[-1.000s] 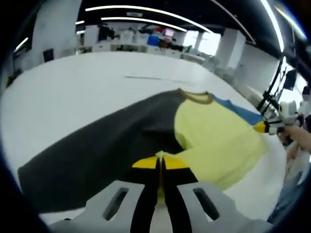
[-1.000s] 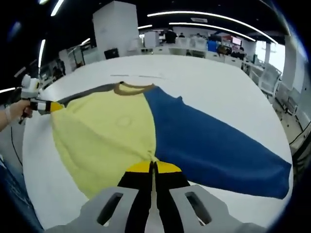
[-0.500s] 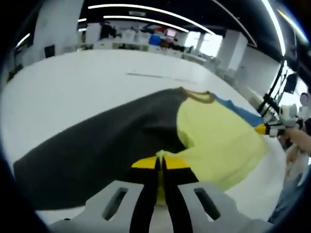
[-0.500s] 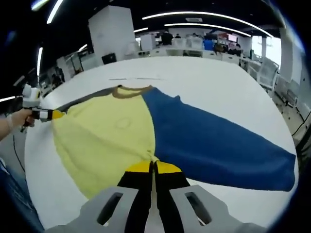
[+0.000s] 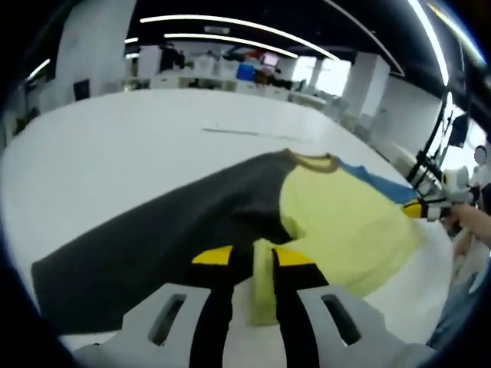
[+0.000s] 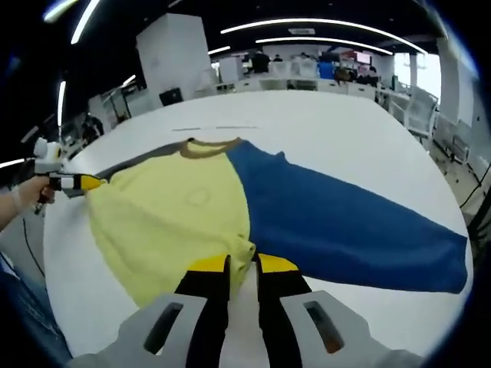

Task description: Fold the garment on the visible template until the final outline fits inside the template.

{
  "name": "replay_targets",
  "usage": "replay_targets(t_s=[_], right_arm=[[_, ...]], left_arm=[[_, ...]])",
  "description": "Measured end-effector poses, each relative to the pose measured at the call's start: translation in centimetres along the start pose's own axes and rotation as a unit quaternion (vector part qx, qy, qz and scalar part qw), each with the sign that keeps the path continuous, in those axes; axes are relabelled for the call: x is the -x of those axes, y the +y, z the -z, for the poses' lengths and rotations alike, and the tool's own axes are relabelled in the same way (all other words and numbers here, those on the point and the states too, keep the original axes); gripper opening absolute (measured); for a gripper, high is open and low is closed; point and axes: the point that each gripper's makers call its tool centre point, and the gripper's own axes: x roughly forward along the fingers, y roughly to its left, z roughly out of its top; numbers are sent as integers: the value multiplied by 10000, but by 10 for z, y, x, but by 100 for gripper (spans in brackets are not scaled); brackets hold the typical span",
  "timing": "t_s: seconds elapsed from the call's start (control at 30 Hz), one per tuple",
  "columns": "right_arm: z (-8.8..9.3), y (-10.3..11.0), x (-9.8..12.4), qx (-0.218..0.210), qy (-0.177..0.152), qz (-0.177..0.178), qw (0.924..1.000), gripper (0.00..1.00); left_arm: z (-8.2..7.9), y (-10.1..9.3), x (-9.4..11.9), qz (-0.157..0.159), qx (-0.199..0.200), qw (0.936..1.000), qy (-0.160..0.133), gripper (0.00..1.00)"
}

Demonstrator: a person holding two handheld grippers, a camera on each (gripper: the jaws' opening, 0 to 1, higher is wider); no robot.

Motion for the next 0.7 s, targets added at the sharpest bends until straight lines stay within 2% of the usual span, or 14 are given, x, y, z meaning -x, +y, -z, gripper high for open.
replay_targets(t_s=[0.07, 0.2, 0.37, 0.7], right_arm=[[1, 1, 1, 15, -1, -6, 10000, 16], [1, 2, 5, -5, -36, -13, 10000, 21], [2, 5, 13, 21, -53, -49, 10000, 27], [-5, 13, 31, 113, -162, -128, 9997, 39]], left_arm=[[-2, 2, 3, -30, -45, 10000, -36, 23], [-5, -2, 10, 102, -12, 9999, -33, 25], [-3, -12, 21, 309, -132, 9994, 73, 31], [-4, -21, 40, 499, -421, 9976, 209, 42]])
